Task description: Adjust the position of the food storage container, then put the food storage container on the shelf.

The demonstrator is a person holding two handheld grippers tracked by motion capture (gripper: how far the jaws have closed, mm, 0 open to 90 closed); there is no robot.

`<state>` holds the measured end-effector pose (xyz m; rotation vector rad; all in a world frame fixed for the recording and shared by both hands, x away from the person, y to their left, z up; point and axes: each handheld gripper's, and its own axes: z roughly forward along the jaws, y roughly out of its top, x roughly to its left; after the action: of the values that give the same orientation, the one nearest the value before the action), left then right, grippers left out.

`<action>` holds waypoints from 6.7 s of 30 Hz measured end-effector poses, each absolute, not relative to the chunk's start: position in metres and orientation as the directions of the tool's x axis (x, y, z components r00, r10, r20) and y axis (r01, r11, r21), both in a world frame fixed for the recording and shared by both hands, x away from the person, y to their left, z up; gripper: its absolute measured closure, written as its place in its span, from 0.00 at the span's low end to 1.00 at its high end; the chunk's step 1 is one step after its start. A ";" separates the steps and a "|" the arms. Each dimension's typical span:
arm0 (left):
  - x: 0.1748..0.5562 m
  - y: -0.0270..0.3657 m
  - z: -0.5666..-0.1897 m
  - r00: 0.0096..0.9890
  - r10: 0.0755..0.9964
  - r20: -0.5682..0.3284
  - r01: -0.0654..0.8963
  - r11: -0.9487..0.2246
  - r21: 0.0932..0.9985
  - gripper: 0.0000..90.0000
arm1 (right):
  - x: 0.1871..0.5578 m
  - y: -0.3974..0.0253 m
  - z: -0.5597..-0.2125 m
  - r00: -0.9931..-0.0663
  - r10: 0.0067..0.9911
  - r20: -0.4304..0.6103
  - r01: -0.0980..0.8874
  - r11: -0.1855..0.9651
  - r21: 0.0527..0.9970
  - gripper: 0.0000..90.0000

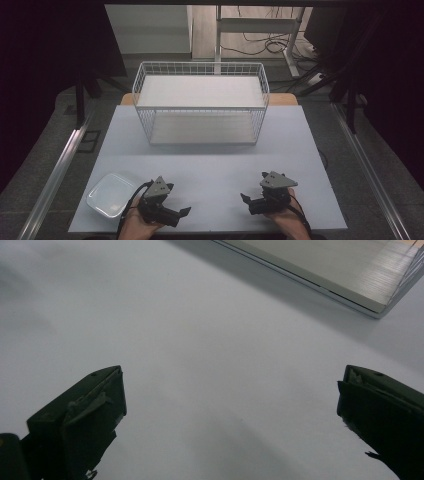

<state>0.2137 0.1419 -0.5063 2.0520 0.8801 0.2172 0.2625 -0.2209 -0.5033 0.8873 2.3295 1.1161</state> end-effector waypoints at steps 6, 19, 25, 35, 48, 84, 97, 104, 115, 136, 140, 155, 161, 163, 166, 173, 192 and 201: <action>0.201 0.166 -0.490 0.705 0.702 -0.105 0.485 -0.368 0.794 0.21 | 0.262 -0.222 -0.502 -0.705 0.706 -0.067 0.393 0.467 0.792 0.00; 0.171 0.219 -0.475 0.621 0.779 -0.093 0.517 -0.317 0.795 0.77 | 0.261 -0.216 -0.502 -0.710 0.703 -0.038 0.417 0.464 0.782 0.06; 0.158 0.251 -0.475 0.557 0.822 -0.118 0.544 -0.254 0.800 0.98 | 0.262 -0.216 -0.503 -0.712 0.702 -0.031 0.419 0.460 0.783 0.08; 0.126 0.306 -0.491 0.431 0.886 -0.172 0.608 -0.145 0.780 1.00 | 0.261 -0.214 -0.504 -0.715 0.698 -0.047 0.413 0.476 0.776 0.09; 0.124 0.316 -0.502 0.409 0.893 -0.186 0.634 -0.131 0.762 1.00 | 0.261 -0.209 -0.508 -0.718 0.692 -0.076 0.411 0.510 0.755 0.09; 0.233 0.329 -0.520 0.258 0.950 -0.174 0.684 -0.052 0.727 1.00 | 0.263 -0.206 -0.511 -0.744 0.666 -0.061 0.419 0.535 0.734 0.10; 0.252 0.271 -0.518 0.382 0.907 -0.178 0.680 -0.145 0.719 1.00 | 0.266 -0.209 -0.508 -0.729 0.683 -0.053 0.423 0.510 0.749 0.12; 0.265 0.235 -0.517 0.449 0.873 -0.192 0.671 -0.187 0.717 1.00 | 0.268 -0.213 -0.507 -0.717 0.695 -0.050 0.434 0.502 0.748 0.12; 0.275 0.174 -0.516 0.561 0.801 -0.209 0.647 -0.267 0.714 1.00 | 0.271 -0.218 -0.507 -0.700 0.713 -0.047 0.450 0.490 0.746 0.13; 0.268 0.162 -0.503 0.616 0.770 -0.168 0.568 -0.286 0.772 0.47 | 0.270 -0.221 -0.506 -0.715 0.697 -0.055 0.407 0.480 0.777 0.11; 0.257 0.169 -0.501 0.635 0.756 -0.155 0.553 -0.306 0.775 0.38 | 0.270 -0.222 -0.505 -0.719 0.694 -0.042 0.400 0.463 0.791 0.09; 0.230 0.188 -0.513 0.674 0.728 -0.121 0.512 -0.343 0.787 0.04 | 0.271 -0.222 -0.507 -0.721 0.692 -0.020 0.407 0.447 0.796 0.02; 0.231 0.192 -0.518 0.668 0.738 -0.100 0.502 -0.347 0.793 0.01 | 0.271 -0.221 -0.509 -0.730 0.683 -0.006 0.418 0.453 0.787 0.03; 0.232 0.192 -0.518 0.665 0.740 -0.099 0.497 -0.340 0.798 0.00 | 0.272 -0.221 -0.509 -0.731 0.682 0.004 0.424 0.450 0.786 0.03; 0.234 0.192 -0.519 0.664 0.741 -0.103 0.490 -0.326 0.809 0.00 | 0.273 -0.220 -0.509 -0.728 0.685 0.015 0.435 0.445 0.783 0.02; 0.241 0.188 -0.516 0.670 0.730 -0.136 0.507 -0.317 0.801 0.02 | 0.274 -0.212 -0.507 -0.748 0.663 0.026 0.431 0.456 0.778 0.02; 0.267 0.160 -0.494 0.718 0.667 -0.197 0.509 -0.310 0.803 0.08 | 0.296 -0.183 -0.482 -0.753 0.657 0.052 0.437 0.438 0.786 0.03; 0.289 0.139 -0.488 0.738 0.646 -0.194 0.509 -0.346 0.788 0.12 | 0.316 -0.165 -0.475 -0.740 0.663 0.112 0.488 0.415 0.767 0.10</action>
<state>0.2889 0.1386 -0.4881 2.0199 0.8746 0.1878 0.3162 -0.1652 -0.4745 1.0168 2.4601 1.2269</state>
